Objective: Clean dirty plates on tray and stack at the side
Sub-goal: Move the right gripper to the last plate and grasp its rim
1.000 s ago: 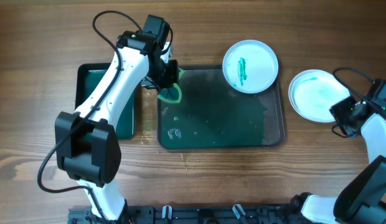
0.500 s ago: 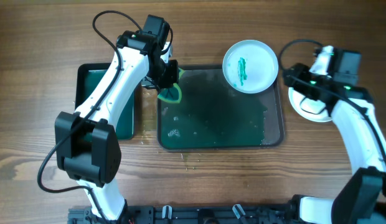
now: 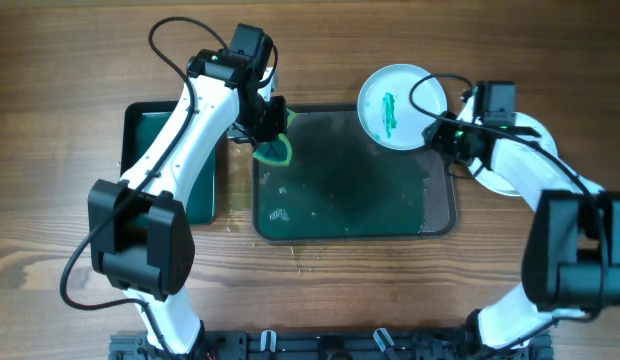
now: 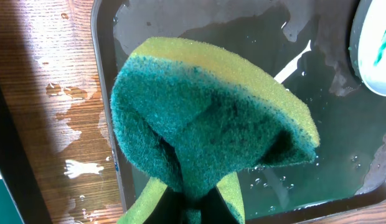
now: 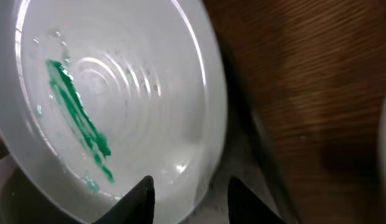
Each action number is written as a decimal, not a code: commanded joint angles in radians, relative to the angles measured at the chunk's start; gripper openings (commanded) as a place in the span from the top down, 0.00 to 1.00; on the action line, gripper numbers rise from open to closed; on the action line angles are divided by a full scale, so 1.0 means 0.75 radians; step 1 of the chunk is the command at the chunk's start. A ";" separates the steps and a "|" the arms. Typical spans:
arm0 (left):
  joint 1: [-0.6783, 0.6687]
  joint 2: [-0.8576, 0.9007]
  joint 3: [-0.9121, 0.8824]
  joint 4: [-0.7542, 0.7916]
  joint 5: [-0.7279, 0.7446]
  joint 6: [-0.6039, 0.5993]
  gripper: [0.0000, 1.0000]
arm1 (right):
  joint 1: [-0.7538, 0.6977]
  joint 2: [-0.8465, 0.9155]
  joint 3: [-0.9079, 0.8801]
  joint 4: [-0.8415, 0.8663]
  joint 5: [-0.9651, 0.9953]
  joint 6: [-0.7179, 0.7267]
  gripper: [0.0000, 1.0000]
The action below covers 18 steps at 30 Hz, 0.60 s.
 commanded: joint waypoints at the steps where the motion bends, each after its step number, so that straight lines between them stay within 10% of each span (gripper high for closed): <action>1: -0.005 -0.019 0.016 0.003 -0.013 -0.012 0.96 | 0.035 0.076 0.020 0.014 -0.020 0.014 0.75; 5: -0.005 -0.019 0.016 0.003 -0.013 -0.012 0.96 | 0.054 0.061 0.020 -0.013 -0.068 -0.053 0.96; 15: -0.005 -0.019 0.016 0.004 -0.013 -0.012 0.96 | 0.056 -0.200 0.020 -0.431 -0.160 -0.212 0.94; 18: -0.005 -0.019 0.016 0.005 -0.013 -0.012 0.96 | 0.056 -0.263 0.020 -0.566 -0.159 -0.311 0.81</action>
